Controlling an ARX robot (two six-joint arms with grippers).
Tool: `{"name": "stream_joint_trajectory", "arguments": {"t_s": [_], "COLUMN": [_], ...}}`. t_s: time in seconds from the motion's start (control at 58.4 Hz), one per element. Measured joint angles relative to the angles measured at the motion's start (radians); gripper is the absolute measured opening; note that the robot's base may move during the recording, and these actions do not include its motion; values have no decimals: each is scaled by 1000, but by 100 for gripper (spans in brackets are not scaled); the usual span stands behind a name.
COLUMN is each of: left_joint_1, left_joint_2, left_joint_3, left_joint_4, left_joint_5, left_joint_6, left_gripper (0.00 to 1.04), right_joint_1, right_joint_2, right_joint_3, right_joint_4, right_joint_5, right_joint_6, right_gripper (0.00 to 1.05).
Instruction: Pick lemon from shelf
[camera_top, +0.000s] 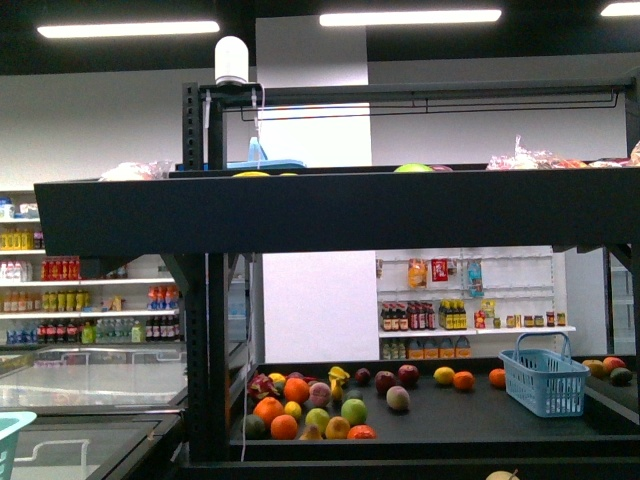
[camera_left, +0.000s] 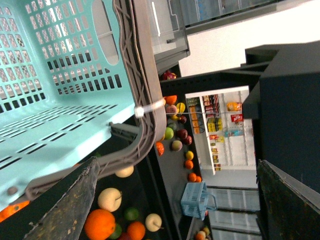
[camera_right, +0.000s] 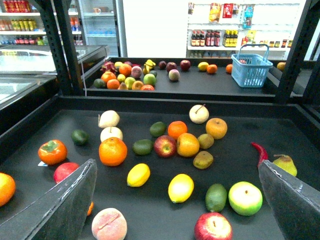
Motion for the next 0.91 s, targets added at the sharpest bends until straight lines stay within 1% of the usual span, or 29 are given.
{"name": "stream_joint_trajectory", "arguments": {"t_s": [0.12,0.359,0.582,0.907], "left_joint_1": [10,20,16,-26], "left_joint_2": [112,280,397,513], "left_joint_3": [96,240,346,468], "left_joint_4": [5,-3,25,52], "left_joint_5": [-2,-5,-8,-39], "left_joint_6": [-74,-141,-156,-154], "left_gripper": [97,97,97,97], "right_joint_1": [0,0,0,0], "right_joint_2": [0,0,0,0], "right_joint_3": [0,0,0,0], "right_joint_4": [0,0,0,0], "right_joint_5": [0,0,0,0], "right_joint_6": [0,0,0,0], "right_gripper": [97,97,97,97]}}
